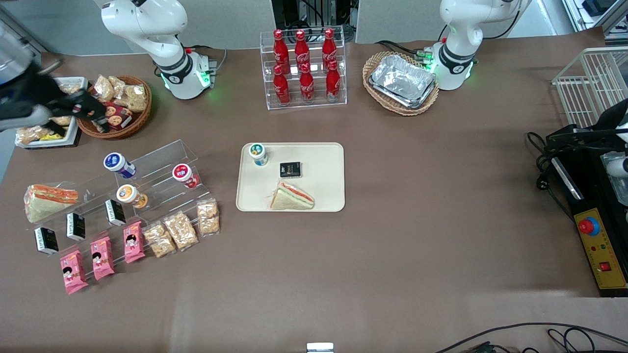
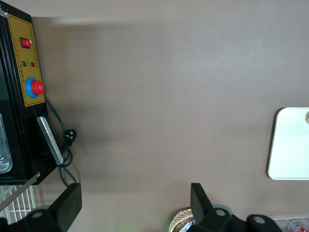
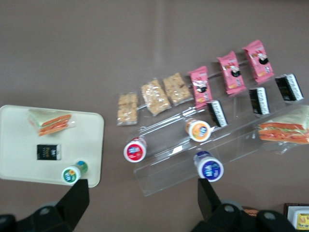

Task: Place green gum on tray

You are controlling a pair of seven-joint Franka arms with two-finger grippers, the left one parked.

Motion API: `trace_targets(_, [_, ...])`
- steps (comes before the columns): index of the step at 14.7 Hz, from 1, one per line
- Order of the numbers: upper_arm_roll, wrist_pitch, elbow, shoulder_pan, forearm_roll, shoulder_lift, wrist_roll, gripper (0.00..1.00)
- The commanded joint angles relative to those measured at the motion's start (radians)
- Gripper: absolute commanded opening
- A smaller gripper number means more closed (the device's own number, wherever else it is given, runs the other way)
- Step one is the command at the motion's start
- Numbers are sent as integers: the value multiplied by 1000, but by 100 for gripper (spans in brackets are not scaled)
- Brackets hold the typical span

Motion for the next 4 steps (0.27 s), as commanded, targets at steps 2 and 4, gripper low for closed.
trace_targets(2, [-116, 12, 21, 11, -6, 41, -11, 100])
trace_targets(4, [-117, 2, 32, 11, -12, 34, -8, 100])
